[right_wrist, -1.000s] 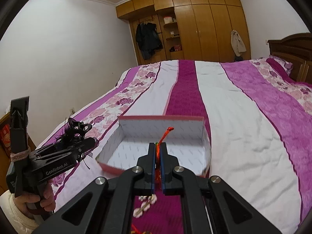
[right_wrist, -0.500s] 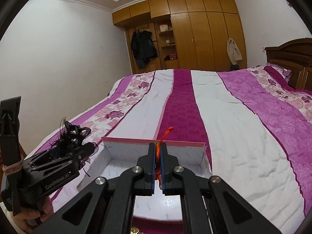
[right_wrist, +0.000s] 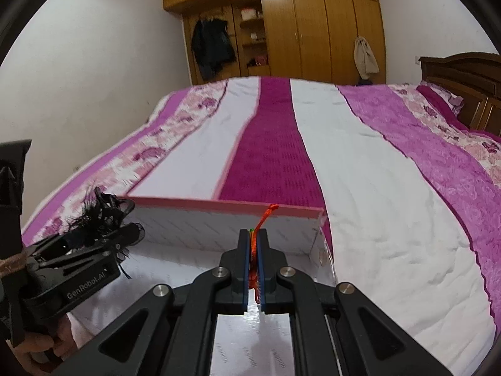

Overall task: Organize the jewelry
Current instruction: 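Carry the hair clip with the left gripper while the right carries the bracelet into the shoebox, then open the right gripper to drop the bracelet while the left releases the hair clip in the box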

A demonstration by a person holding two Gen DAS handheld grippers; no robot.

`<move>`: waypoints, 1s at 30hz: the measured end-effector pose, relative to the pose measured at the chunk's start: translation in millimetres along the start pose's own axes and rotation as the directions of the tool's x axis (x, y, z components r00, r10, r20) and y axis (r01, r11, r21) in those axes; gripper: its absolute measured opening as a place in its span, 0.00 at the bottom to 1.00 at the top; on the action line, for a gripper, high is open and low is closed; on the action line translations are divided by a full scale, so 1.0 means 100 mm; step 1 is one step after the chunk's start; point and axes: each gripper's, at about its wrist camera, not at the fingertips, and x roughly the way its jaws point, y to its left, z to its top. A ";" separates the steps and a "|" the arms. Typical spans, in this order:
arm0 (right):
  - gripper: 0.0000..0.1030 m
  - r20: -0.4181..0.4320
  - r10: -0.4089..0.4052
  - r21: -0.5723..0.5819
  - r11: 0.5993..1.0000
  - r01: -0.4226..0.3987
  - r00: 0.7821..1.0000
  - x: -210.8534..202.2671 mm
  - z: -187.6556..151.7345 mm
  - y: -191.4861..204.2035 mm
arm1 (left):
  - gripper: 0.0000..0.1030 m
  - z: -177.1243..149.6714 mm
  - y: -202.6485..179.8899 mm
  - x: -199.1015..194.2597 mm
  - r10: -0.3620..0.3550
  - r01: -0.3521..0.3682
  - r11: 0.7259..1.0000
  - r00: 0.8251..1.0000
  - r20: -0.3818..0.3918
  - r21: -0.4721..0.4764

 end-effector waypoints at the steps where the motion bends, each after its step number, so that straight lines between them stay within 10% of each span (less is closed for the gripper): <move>1: 0.05 -0.017 -0.004 0.000 1.000 0.004 1.000 0.05 -0.01 -0.01 | 0.48 -0.02 0.00 0.03 -0.020 0.020 1.000 1.000 -0.019 -0.009; 13: 0.06 -0.186 -0.013 0.020 1.000 0.017 0.983 0.42 -0.13 -0.15 | 0.56 -0.10 -0.11 0.23 -0.048 0.045 0.999 0.986 -0.157 -0.024; 18: 0.39 -0.186 -0.016 0.031 0.999 0.022 0.982 0.40 -0.13 -0.17 | 0.67 -0.13 -0.16 0.19 -0.046 0.045 0.999 0.984 -0.172 -0.010; 30: 0.51 -0.122 0.028 0.057 0.998 -0.021 0.992 0.00 -0.06 -0.16 | 0.72 -0.10 -0.07 -0.19 -0.107 0.104 0.994 0.989 -0.103 -0.031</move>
